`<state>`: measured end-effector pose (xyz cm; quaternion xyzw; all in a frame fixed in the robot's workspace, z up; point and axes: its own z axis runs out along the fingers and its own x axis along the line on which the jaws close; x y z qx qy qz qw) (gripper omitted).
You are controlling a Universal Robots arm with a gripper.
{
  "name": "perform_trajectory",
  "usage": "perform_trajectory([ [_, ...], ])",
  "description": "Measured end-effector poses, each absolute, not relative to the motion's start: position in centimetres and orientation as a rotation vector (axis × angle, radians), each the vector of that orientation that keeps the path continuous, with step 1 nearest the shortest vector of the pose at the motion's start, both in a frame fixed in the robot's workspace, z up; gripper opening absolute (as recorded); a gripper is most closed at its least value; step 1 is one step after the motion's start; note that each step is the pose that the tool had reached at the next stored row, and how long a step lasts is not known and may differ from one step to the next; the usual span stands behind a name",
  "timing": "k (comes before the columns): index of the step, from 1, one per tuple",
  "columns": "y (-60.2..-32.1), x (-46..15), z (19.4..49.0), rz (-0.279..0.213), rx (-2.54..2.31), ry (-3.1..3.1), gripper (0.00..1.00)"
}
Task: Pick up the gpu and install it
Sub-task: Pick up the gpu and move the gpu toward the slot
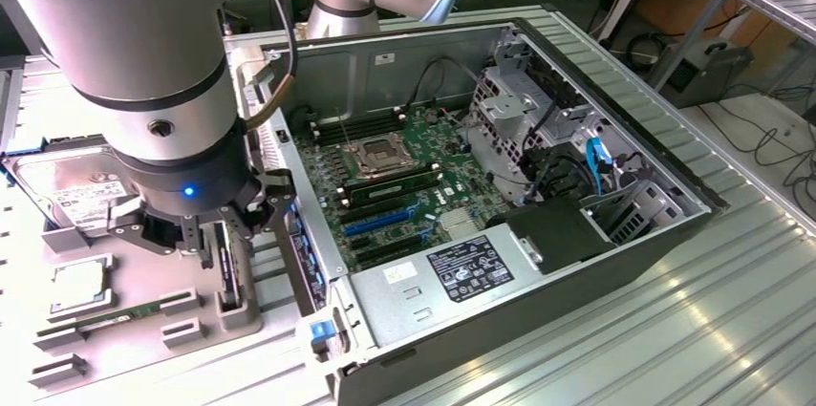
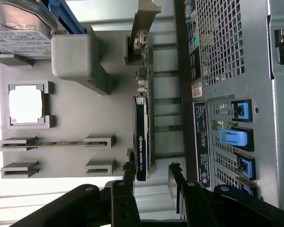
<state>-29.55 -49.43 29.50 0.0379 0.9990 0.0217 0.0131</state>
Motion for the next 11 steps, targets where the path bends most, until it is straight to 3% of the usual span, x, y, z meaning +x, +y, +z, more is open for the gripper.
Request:
perform_trajectory([
  [11,-49.43,-29.55,29.23,0.067,0.118,3.113,0.42],
])
